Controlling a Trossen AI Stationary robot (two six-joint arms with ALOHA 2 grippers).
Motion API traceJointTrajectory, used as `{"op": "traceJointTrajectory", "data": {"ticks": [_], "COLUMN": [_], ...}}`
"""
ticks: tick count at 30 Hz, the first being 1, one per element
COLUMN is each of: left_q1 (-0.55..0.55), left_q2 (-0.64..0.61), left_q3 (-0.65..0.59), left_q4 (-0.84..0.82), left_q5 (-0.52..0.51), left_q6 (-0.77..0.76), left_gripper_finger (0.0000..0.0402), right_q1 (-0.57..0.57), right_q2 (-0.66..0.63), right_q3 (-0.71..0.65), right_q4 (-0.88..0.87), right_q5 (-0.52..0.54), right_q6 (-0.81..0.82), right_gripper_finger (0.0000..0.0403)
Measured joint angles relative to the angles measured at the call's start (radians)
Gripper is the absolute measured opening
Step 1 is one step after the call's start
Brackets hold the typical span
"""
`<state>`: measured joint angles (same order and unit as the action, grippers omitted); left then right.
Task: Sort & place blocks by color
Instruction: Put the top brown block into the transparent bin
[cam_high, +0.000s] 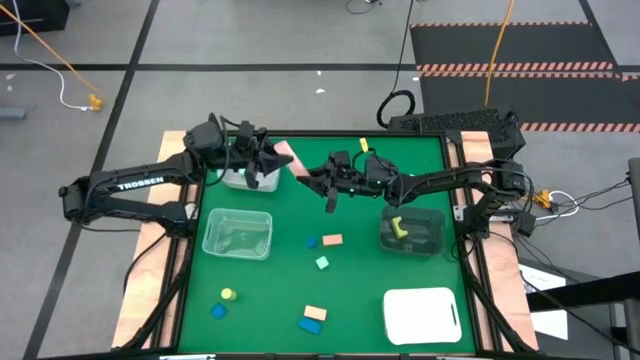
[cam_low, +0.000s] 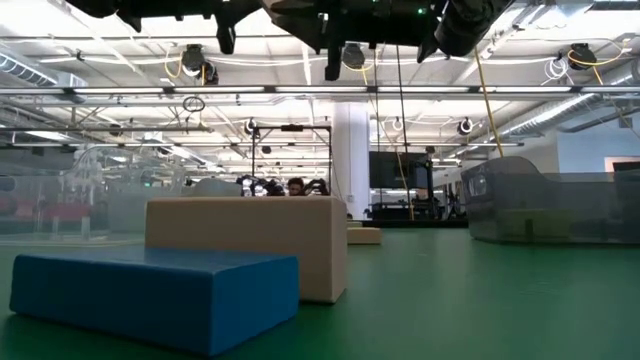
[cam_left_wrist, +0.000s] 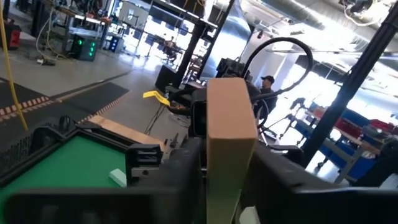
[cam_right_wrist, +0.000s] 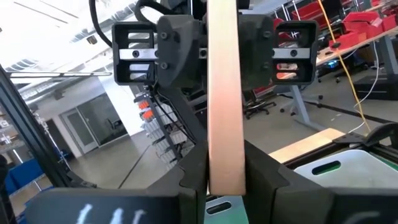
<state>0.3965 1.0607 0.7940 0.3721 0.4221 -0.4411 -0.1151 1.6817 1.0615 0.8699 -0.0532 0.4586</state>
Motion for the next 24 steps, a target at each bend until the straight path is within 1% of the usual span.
{"op": "traceJointTrajectory", "data": {"ticks": [2,4,7,11,14,16,20,22,24], "left_q1": [0.000,0.000,0.000,0.000,0.000,0.000,-0.005,-0.012,-0.020], "left_q2": [0.000,0.000,0.000,0.000,-0.001,-0.002,-0.002,-0.002,-0.008], "left_q3": [0.000,0.000,0.000,0.000,0.000,0.000,0.001,0.001,0.001], "left_q4": [-0.001,-0.001,-0.004,0.014,0.059,0.055,-0.038,-0.144,-0.285], "left_q5": [0.000,0.000,-0.001,-0.008,-0.007,-0.030,-0.030,-0.005,0.014], "left_q6": [-0.020,-0.040,-0.050,-0.088,-0.092,-0.095,-0.165,-0.208,-0.243], "left_gripper_finger": [0.0055,0.0057,0.0057,0.0057,0.0057,0.0057,0.0057,0.0057,0.0057], "right_q1": [0.000,-0.001,0.000,0.000,-0.001,-0.001,0.011,0.025,0.045], "right_q2": [0.000,-0.001,-0.026,-0.106,-0.189,-0.244,-0.347,-0.385,-0.414], "right_q3": [0.000,0.000,0.000,0.000,0.000,0.000,0.000,0.000,0.000], "right_q4": [-0.001,-0.006,-0.086,-0.287,-0.478,-0.607,-0.860,-0.951,-1.033], "right_q5": [0.000,-0.001,-0.004,-0.005,-0.004,-0.004,-0.003,-0.004,-0.004], "right_q6": [0.002,0.000,-0.021,-0.052,-0.097,-0.115,-0.062,-0.034,-0.001], "right_gripper_finger": [0.0063,0.0069,0.0088,0.0130,0.0164,0.0182,0.0199,0.0200,0.0198]}}
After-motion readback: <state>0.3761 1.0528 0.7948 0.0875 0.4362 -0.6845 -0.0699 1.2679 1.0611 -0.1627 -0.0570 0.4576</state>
